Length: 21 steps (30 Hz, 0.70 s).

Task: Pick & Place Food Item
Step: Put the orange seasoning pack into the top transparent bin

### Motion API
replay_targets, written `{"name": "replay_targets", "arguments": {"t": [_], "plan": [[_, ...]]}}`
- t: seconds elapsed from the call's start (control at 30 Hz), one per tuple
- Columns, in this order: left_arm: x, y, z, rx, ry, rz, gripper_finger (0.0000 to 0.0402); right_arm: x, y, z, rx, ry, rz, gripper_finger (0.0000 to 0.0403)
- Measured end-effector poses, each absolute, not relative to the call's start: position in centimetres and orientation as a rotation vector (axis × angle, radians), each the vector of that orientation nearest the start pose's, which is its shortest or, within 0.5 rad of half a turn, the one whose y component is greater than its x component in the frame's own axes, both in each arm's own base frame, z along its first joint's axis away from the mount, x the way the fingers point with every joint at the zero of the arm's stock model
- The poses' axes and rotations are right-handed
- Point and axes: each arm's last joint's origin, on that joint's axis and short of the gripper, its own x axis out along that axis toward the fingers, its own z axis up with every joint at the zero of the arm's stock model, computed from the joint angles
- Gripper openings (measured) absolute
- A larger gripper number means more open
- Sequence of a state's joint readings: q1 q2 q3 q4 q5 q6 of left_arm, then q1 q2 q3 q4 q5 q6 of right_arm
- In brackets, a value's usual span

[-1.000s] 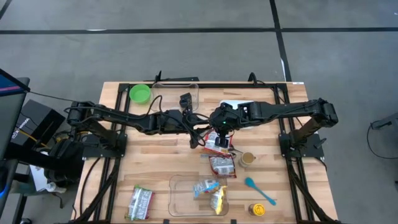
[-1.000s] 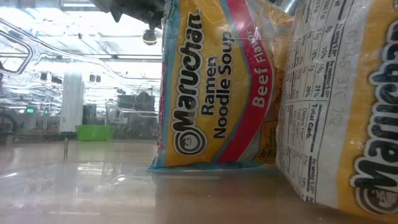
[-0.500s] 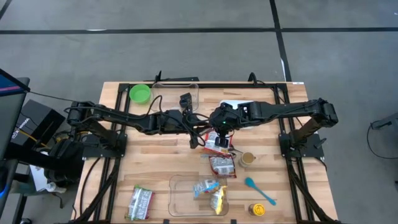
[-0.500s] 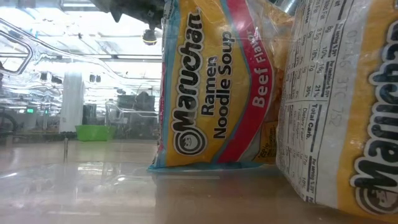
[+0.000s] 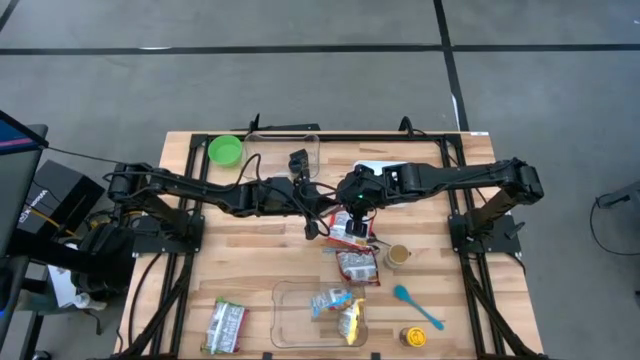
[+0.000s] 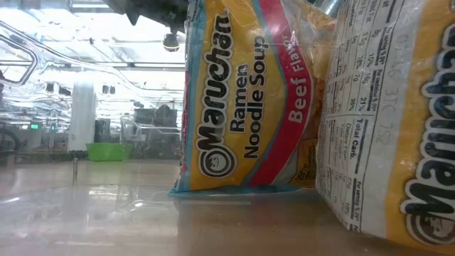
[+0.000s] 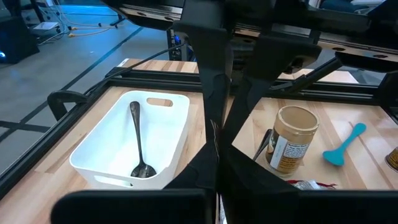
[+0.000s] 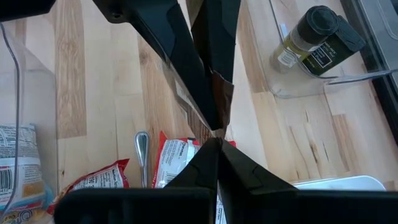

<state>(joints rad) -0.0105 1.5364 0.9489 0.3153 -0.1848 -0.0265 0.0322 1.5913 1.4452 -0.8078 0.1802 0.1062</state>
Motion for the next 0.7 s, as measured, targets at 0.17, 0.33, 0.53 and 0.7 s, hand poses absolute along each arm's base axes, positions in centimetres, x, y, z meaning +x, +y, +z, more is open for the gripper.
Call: {"name": "replay_targets", "arguments": {"t": [0.17,0.33,0.53,0.7], "plan": [[34.08,0.17,25.55,0.001,0.269,0.177,0.0001,33.22,0.55,31.26,-0.004,0.94,-0.187,0.0],[34.07,0.18,25.55,0.0,0.27,0.177,0.0,33.22,0.55,31.26,-0.011,0.941,-0.182,0.0],[34.07,0.18,25.53,0.001,0.271,0.178,0.0,33.23,0.55,31.25,-0.011,0.942,-0.182,0.0022],[34.07,0.18,25.52,0.001,0.271,0.178,0.0,33.22,0.5,31.26,-0.03,0.943,-0.173,0.0058]]}}
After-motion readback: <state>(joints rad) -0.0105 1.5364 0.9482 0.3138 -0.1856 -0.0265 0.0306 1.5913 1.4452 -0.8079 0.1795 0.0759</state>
